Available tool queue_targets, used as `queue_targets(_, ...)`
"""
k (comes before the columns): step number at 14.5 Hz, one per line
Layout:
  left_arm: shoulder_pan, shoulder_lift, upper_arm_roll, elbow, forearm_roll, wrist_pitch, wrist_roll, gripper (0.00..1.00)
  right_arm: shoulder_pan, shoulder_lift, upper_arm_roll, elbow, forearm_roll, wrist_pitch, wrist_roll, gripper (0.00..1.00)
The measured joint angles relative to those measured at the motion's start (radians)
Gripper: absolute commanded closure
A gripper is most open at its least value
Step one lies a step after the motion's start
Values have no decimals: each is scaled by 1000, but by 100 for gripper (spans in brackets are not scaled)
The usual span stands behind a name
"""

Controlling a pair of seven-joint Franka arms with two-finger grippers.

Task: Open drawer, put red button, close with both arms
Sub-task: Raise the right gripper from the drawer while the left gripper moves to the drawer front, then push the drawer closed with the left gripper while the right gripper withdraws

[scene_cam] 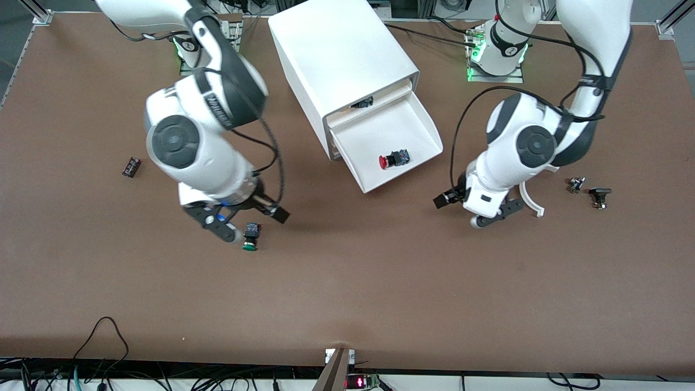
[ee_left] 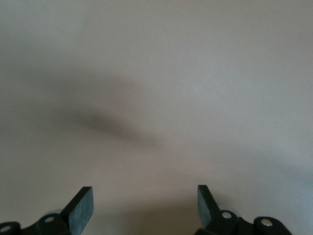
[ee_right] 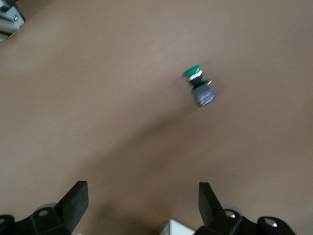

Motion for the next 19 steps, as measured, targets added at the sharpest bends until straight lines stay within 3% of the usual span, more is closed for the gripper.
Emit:
queue_targets(5, -88, 0, -6, -102, 0, 127, -130, 6, -120, -92, -1, -118, 0, -13, -233, 0)
queue_targets(11, -157, -2, -20, -166, 0, 160, -211, 2, -249, -246, -14, -298, 0, -15, -530, 0)
queue_targets(16, -157, -11, -93, -185, 0, 159, -247, 1, -270, -357, -72, -390, -7, -15, -724, 0)
queue_targets(19, -156, -16, -134, -203, 0, 159, -250, 1, -269, -440, -77, -458, -56, -15, -756, 0)
